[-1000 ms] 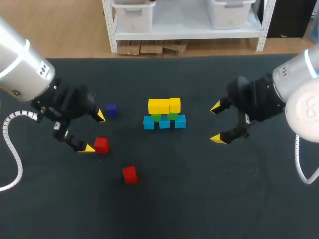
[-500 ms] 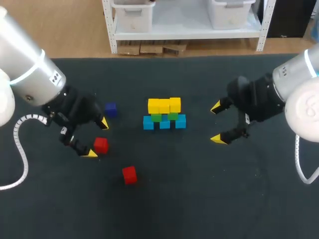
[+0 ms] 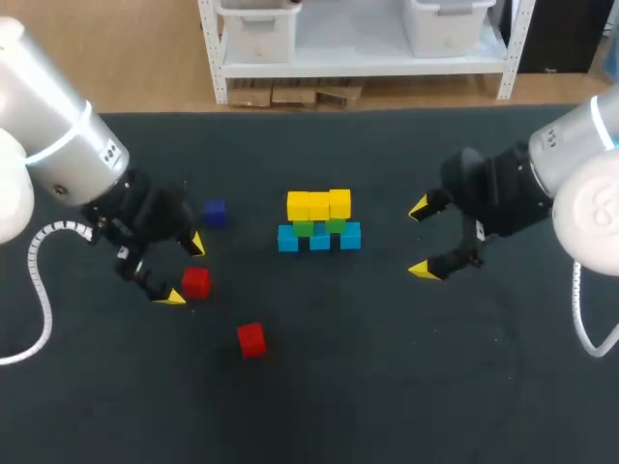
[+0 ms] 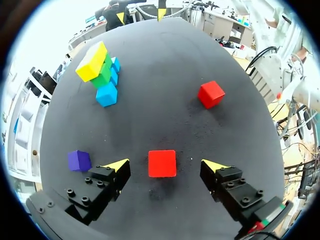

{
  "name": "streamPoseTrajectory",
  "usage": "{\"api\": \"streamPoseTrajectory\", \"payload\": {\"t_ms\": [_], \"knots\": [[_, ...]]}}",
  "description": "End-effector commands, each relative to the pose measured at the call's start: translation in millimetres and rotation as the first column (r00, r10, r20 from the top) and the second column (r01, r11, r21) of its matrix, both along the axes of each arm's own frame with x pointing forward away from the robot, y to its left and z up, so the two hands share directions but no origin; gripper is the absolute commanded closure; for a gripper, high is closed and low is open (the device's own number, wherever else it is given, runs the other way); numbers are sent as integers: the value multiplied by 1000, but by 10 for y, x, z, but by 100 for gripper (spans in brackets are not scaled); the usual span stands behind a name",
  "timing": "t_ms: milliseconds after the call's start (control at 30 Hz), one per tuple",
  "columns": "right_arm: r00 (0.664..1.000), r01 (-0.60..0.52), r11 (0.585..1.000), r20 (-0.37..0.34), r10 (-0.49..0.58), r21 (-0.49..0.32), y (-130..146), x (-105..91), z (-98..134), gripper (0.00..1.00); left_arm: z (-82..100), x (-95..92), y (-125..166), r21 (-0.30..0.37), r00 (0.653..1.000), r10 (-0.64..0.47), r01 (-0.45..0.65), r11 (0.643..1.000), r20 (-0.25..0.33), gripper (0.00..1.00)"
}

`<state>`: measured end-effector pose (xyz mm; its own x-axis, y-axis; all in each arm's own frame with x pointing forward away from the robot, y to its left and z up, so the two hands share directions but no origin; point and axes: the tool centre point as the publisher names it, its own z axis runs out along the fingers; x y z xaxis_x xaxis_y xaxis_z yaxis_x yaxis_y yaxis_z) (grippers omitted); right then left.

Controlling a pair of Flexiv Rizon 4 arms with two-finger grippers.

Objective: Place the blue cubes, place green cubes on the blue cubes, place the yellow cubes on the green cubes, then place the red cubes on the yellow cubes, and place purple cube on the red cubes.

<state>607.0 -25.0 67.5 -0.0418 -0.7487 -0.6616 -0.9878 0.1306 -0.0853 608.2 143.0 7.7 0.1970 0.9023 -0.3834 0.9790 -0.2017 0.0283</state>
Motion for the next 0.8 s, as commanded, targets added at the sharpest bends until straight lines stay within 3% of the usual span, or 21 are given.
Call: {"api": "streamPoseTrajectory", "payload": {"t_ms": [33, 133, 200, 267, 500, 633, 800], "knots": [[1000, -1, 1000, 0, 1, 3, -3, 3, -4, 0, -32, 42, 7, 3, 1000, 5, -5, 1000, -8, 19], [1000, -1, 1000, 0, 1, 3, -3, 3, -4, 0, -35, 48, 7, 3, 1000, 7, -7, 1000, -8, 26], [1000, -1, 1000, 0, 1, 3, -3, 3, -4, 0, -39, 58, 0, 4, 1000, 11, -10, 1000, -11, 43], [1000, -1, 1000, 0, 1, 3, -3, 3, -4, 0, -51, 63, -5, 5, 1000, 12, -12, 1000, -13, 51], [1000, -1, 1000, 0, 1, 3, -3, 3, -4, 0, -63, 58, -22, 4, 1000, 14, -14, 1000, -15, 63], [1000, -1, 1000, 0, 1, 3, -3, 3, -4, 0, -35, 50, -35, 4, 1000, 23, -23, 1000, -11, 100], [1000, -1, 1000, 0, 1, 3, -3, 3, -4, 0, 195, 48, -82, -19, 999, 35, -34, 999, 32, 100]]}}
